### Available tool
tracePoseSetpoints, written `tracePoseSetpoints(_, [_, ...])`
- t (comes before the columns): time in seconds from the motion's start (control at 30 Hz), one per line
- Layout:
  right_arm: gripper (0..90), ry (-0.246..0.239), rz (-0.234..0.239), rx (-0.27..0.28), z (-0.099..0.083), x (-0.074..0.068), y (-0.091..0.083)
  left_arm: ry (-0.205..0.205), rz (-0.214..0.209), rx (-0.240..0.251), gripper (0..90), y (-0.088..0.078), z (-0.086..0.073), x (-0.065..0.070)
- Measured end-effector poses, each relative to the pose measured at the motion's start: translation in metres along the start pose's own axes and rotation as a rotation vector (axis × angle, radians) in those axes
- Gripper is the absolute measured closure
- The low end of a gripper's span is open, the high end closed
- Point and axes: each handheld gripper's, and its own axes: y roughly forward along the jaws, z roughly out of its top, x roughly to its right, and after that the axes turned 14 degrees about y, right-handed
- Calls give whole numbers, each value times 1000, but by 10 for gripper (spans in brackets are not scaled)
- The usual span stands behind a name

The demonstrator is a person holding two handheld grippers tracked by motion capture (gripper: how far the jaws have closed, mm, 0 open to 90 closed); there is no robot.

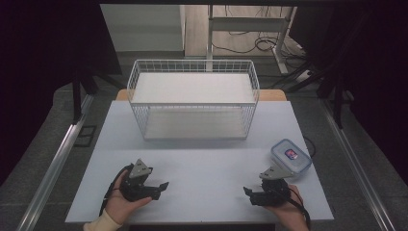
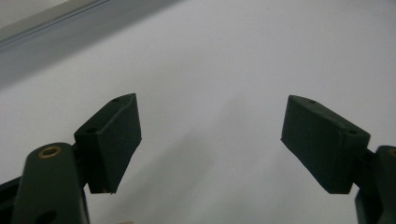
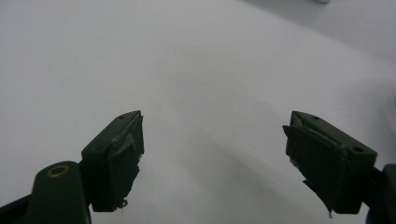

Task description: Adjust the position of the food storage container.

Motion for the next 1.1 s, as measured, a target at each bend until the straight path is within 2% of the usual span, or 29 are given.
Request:
tracePoseSetpoints(0.4, [198, -3, 12, -8, 0, -1, 0, -3, 1, 3, 200, 0, 0, 0])
tracePoseSetpoints(0.5, [208, 2, 19, -8, 0, 0, 0, -15, -3, 4, 200, 0, 1, -1])
tracePoseSetpoints(0.67, [224, 9, 33, -11, 1, 1, 0, -9, -7, 13, 200, -3, 1, -1])
tracePoseSetpoints(1.1, [270, 0, 43, -17, 23, -5, -4, 4, -30, 20, 200, -3, 2, 0])
